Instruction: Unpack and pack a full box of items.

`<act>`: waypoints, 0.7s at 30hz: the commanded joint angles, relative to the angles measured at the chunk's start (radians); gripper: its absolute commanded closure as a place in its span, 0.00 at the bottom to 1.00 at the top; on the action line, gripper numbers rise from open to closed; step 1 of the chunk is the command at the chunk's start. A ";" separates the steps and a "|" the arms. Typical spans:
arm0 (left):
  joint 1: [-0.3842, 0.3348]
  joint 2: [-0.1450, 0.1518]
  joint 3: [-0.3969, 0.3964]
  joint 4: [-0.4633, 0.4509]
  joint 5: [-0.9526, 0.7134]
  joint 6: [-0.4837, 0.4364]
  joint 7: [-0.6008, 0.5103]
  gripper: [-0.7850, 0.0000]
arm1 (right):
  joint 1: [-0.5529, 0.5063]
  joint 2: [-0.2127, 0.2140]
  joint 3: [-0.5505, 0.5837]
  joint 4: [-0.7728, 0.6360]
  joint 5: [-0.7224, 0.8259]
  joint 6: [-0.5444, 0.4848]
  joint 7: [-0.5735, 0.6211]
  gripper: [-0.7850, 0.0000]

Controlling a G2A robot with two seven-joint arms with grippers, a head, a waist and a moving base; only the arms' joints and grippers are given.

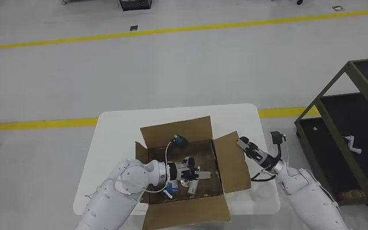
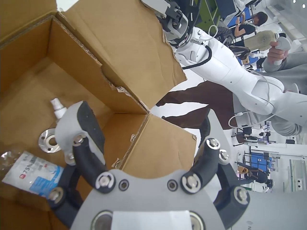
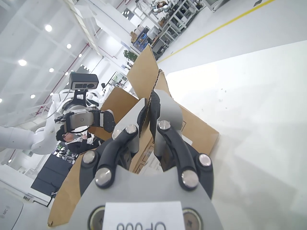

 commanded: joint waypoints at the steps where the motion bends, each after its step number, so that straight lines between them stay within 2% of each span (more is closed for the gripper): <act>1: 0.004 0.002 -0.004 -0.005 0.004 0.001 0.001 0.00 | -0.010 0.001 0.012 -0.002 -0.010 0.000 -0.022 1.00; 15: 0.025 0.014 -0.018 -0.029 0.009 0.000 0.007 0.00 | -0.058 -0.006 0.063 0.016 -0.023 0.000 -0.137 1.00; 21: 0.035 0.016 -0.022 -0.033 -0.028 0.025 0.009 0.00 | -0.068 -0.011 0.076 0.015 -0.049 0.004 -0.150 1.00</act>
